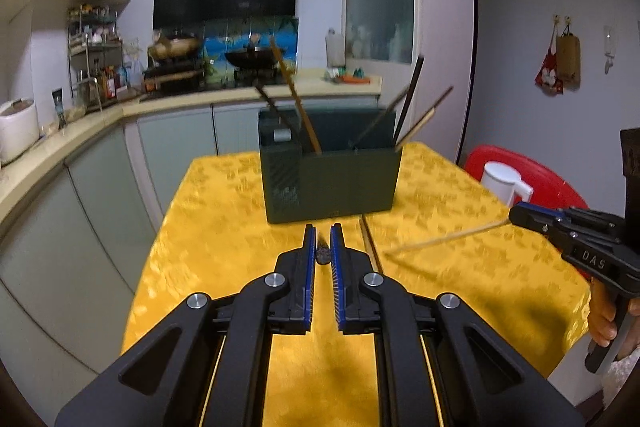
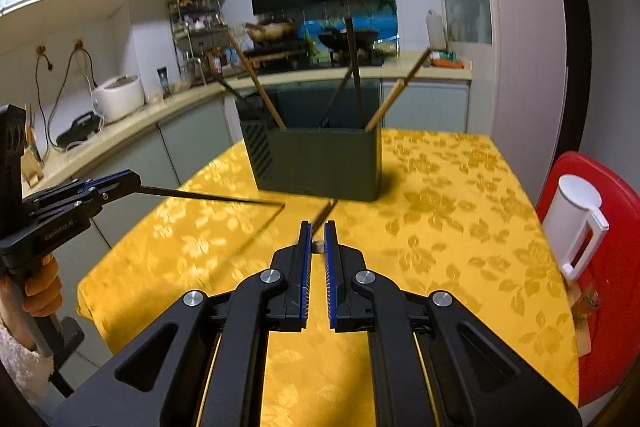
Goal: Organize utensils
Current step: 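Lift both held chopsticks and carry them above the green holder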
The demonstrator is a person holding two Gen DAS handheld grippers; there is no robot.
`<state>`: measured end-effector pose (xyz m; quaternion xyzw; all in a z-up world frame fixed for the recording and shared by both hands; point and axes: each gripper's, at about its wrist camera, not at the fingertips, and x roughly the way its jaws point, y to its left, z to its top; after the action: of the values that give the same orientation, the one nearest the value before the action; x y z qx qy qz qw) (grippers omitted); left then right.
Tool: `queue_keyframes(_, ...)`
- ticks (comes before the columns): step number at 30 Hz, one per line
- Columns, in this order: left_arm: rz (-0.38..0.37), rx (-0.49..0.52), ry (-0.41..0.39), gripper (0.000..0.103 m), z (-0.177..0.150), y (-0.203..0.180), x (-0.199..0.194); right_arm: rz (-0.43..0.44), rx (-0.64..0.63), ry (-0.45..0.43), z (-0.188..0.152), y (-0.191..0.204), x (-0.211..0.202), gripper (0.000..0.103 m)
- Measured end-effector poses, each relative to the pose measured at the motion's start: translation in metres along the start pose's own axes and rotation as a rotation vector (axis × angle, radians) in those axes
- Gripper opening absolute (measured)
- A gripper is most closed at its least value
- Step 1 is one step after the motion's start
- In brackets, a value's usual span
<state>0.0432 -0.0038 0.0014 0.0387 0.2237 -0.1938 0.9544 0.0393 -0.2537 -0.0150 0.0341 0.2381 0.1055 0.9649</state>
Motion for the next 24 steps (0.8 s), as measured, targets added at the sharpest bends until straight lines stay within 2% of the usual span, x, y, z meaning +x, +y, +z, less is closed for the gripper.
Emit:
queue_keyframes(9, -0.018, 0.007, -0.062, 0.007, 0.035, 0.000, -0.014, 0.020, -0.019, -0.063, 0.026, 0.008, -0.012, 0.007)
queue_keyframes(24, -0.009, 0.031, -0.050, 0.007, 0.069, -0.002, -0.003, 0.011, -0.035, -0.025, 0.048, 0.010, 0.010, 0.007)
